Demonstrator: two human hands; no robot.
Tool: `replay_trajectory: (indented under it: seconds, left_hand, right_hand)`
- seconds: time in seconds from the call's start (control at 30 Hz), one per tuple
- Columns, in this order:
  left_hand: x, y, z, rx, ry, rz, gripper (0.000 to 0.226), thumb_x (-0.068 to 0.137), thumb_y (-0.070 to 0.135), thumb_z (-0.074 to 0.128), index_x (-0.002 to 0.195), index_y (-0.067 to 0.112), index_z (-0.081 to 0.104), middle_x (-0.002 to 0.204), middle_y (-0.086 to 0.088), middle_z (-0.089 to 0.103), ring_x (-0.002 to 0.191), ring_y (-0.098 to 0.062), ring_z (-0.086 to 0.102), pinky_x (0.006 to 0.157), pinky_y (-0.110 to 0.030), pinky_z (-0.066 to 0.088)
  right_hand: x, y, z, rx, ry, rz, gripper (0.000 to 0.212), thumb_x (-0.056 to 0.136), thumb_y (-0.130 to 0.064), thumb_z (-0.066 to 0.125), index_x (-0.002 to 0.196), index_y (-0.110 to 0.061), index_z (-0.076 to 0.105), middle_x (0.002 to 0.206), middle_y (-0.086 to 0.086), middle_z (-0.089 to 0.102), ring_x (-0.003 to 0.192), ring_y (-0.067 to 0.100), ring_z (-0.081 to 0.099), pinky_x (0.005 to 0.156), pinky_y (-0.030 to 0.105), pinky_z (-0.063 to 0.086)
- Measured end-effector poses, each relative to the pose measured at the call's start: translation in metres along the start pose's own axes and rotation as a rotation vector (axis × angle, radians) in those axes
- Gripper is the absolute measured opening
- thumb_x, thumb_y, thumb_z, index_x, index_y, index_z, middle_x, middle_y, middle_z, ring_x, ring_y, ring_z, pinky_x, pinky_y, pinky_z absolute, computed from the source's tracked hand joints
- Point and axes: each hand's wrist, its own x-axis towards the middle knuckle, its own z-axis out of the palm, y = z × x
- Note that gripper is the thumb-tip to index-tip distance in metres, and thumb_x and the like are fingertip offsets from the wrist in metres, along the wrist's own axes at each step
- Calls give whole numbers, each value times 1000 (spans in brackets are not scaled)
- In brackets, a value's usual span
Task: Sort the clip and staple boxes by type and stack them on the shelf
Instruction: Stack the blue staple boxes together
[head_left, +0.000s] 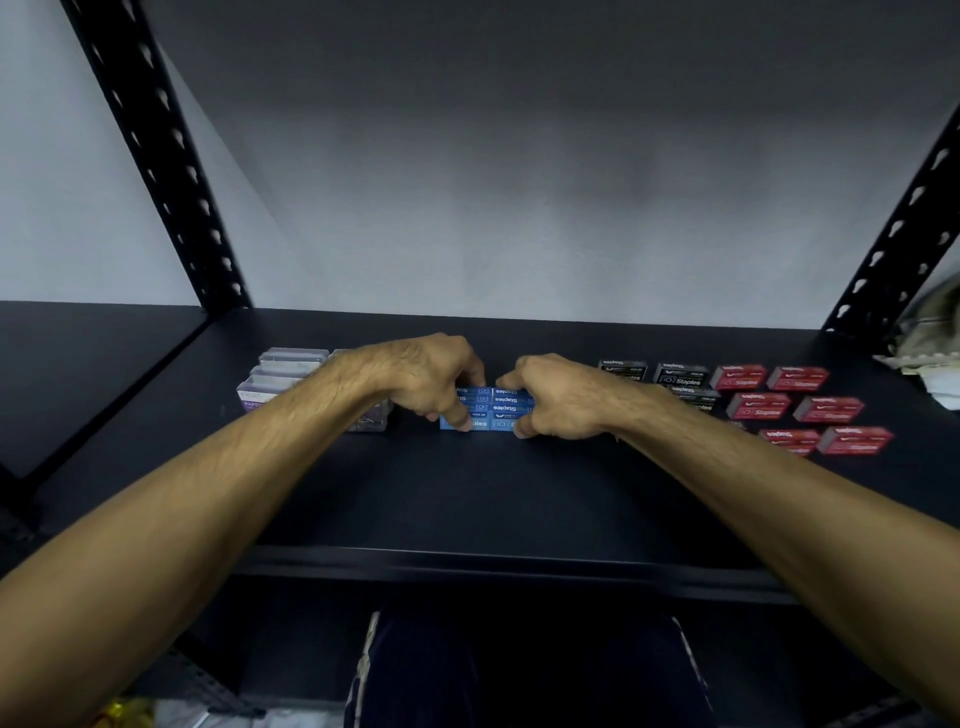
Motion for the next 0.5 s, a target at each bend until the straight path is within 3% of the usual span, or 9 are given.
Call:
replay_trajectory:
  seconds: [0.5]
  left_hand:
    - [-2,2,1,-7,7,1,40,80,27,80,116,19,65,72,1,66,60,-12,65,64,-29,57]
  right_hand:
    - [1,3,1,20,-18,-12,39,85,-27,73,122,-19,63,95,-8,57,78,7,55,57,20,37]
